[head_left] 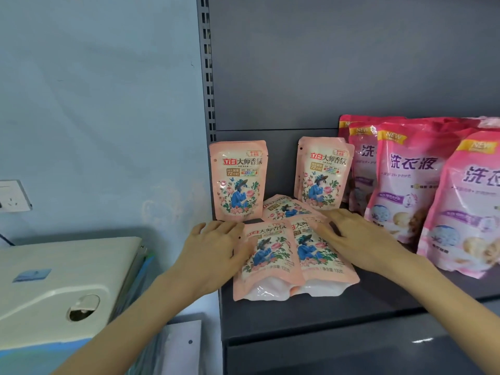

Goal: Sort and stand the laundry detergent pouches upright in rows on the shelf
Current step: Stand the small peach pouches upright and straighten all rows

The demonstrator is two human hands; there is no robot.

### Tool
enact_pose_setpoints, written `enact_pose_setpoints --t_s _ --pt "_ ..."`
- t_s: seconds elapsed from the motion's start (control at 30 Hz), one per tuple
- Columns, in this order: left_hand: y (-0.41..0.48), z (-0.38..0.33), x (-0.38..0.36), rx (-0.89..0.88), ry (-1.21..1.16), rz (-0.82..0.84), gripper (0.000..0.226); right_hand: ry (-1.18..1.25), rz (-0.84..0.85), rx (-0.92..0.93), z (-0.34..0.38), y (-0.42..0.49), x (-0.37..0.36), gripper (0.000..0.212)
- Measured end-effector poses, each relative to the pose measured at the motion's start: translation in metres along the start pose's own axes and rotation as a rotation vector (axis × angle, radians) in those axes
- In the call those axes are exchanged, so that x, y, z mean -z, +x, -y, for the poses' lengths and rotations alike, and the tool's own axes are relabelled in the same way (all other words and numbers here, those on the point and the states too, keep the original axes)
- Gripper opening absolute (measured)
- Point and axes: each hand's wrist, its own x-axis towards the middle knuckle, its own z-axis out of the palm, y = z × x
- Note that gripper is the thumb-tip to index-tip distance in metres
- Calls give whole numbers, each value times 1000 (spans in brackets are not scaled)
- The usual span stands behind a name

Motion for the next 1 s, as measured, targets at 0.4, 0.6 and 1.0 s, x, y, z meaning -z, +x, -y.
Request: enact_pose_setpoints --t_s 0.4,0.6,1.0 --pt "47 -15 7 -91 -102 286 61 24 54 -18 -8 -2 -4 66" --pt "53 -12 4 -41 -316 392 63 489 91 -17 -15 5 -15 41" --pt "54 -7 5 154 -598 31 7 964 105 43 -23 2 -18 15"
